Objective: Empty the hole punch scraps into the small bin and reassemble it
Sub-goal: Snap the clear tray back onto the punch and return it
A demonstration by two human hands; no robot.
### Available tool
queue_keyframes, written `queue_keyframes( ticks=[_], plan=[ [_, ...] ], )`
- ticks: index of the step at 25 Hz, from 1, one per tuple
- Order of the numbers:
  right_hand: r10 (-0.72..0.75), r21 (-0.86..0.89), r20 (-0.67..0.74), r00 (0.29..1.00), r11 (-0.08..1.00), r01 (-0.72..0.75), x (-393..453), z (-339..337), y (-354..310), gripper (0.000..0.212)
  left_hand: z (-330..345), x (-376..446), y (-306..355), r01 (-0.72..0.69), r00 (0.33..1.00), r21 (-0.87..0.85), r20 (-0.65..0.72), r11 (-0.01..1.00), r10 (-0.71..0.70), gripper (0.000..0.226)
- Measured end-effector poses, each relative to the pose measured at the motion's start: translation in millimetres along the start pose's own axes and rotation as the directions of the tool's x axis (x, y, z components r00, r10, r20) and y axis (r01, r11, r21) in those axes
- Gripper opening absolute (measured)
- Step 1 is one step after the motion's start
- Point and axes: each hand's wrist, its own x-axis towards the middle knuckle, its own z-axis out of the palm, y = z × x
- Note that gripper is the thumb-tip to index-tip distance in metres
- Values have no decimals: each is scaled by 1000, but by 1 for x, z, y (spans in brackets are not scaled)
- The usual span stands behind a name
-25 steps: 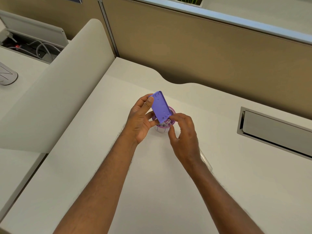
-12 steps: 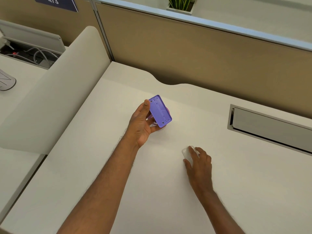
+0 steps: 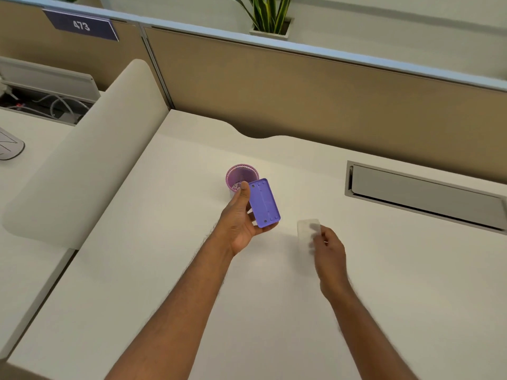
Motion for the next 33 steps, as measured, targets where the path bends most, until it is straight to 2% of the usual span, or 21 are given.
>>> queue_keyframes(
  ticks=[2, 4, 7, 10, 14, 17, 22, 26, 28, 33],
  plan=[
    [-57, 157, 3, 998, 986, 56, -16, -4, -19, 24, 9, -13, -15, 52, 998, -34, 21, 998, -51, 62],
    [-135, 215, 14, 991, 968, 129, -29, -3, -34, 27, 19, -28, -30, 105, 993, -25, 59, 994, -103, 66],
    [-210, 166, 36, 977, 965, 202, -48, 1, -46, 28, 33, -47, -49, 160, 978, 6, 138, 987, -160, 68],
    [-274, 46, 7, 962, 961, 273, -57, 0, -41, 30, 45, -65, -60, 217, 959, -10, 190, 976, -211, 62],
    [-293, 21, -18, 956, 956, 294, -66, -5, -33, 33, 50, -80, -65, 207, 961, 76, 174, 975, -217, 66],
    [-302, 6, -37, 953, 953, 302, -73, -6, -30, 29, 52, -85, -70, 125, 972, 211, 172, 969, -163, 58],
    [-271, 46, -59, 961, 961, 274, -81, -9, -29, 31, 59, -97, -75, 20, 984, 347, 157, 938, -79, 53],
    [-197, 214, -31, 980, 957, 199, -85, -14, -27, 26, 59, -106, -76, -63, 972, 414, 232, 908, -38, 39],
    [-141, 303, -21, 990, 942, 141, -88, -15, -28, 27, 62, -109, -76, -82, 967, 434, 254, 897, -34, 41],
    [-33, 359, -61, 998, 932, 53, -84, -21, -32, 24, 69, -115, -82, -121, 965, 427, 262, 896, 5, 43]
  ],
)
